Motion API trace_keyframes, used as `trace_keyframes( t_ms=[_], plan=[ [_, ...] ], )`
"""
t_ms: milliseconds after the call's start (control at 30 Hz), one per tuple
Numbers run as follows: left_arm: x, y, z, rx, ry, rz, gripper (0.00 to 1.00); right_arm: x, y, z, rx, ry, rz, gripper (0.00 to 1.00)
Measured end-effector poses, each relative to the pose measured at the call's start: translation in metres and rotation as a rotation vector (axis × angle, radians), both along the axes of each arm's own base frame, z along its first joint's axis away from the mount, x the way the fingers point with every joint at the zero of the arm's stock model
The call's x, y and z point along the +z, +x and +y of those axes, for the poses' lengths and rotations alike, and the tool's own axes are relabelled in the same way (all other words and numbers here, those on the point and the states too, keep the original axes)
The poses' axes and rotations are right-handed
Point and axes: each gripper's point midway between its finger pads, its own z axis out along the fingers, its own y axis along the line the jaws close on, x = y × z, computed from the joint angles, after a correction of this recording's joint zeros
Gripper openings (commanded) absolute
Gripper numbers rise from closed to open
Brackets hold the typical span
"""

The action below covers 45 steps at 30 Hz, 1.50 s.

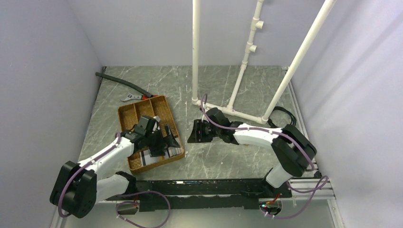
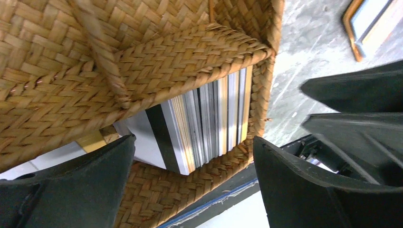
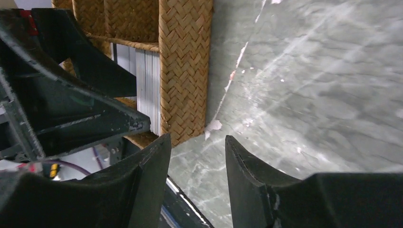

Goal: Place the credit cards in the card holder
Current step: Pick up the credit card from the storage box.

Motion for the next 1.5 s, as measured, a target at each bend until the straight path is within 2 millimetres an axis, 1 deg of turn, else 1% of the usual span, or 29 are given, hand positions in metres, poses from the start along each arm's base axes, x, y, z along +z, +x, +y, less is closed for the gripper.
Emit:
trace_keyframes(
  t_ms=[33,67,133,200,367,467,500,600,700,867,933,1000,1100,1267,1500],
  plan=[
    [0.002,0.002,-0.002,0.000,-0.016,-0.011,0.99,-0.004,-0.001,0.005,0.009,0.017,0.023,0.46],
    [0.003,0.003,-0.003,0.002,-0.026,-0.014,0.99,-0.008,-0.003,0.010,0.018,0.032,0.048,0.43],
    [0.004,0.004,-0.006,0.003,-0.042,-0.018,0.99,-0.014,-0.004,0.016,0.027,0.049,0.079,0.39],
    [0.006,0.006,-0.008,0.002,-0.061,-0.028,0.95,-0.017,-0.006,0.021,0.034,0.069,0.107,0.37],
    [0.007,0.006,-0.010,0.001,-0.094,-0.059,0.78,-0.013,-0.008,0.033,0.054,0.116,0.130,0.33],
    [0.007,0.004,-0.010,0.003,-0.102,-0.063,0.63,-0.008,-0.009,0.039,0.065,0.145,0.136,0.32],
    [0.007,0.003,-0.010,0.003,-0.105,-0.064,0.60,-0.007,-0.010,0.041,0.069,0.151,0.137,0.32],
    [0.009,0.002,-0.010,0.008,-0.117,-0.065,0.52,-0.008,-0.012,0.044,0.074,0.158,0.145,0.32],
    [0.013,0.002,-0.011,0.008,-0.126,-0.077,0.46,-0.009,-0.012,0.046,0.076,0.159,0.151,0.31],
    [0.015,0.002,-0.011,0.007,-0.129,-0.086,0.40,-0.010,-0.012,0.047,0.074,0.160,0.161,0.30],
    [0.015,0.002,-0.011,0.006,-0.129,-0.087,0.32,-0.010,-0.012,0.047,0.076,0.161,0.163,0.30],
    [0.015,0.002,-0.010,0.007,-0.127,-0.083,0.22,-0.010,-0.012,0.048,0.077,0.161,0.163,0.30],
    [0.013,-0.001,-0.008,0.009,-0.117,-0.069,0.16,-0.010,-0.012,0.048,0.077,0.159,0.164,0.30],
    [0.015,-0.004,-0.003,0.015,-0.086,-0.053,0.00,-0.010,-0.012,0.047,0.075,0.153,0.166,0.29],
    [0.026,-0.007,0.004,0.024,-0.045,-0.042,0.00,-0.010,-0.012,0.049,0.079,0.132,0.160,0.29]
  ],
)
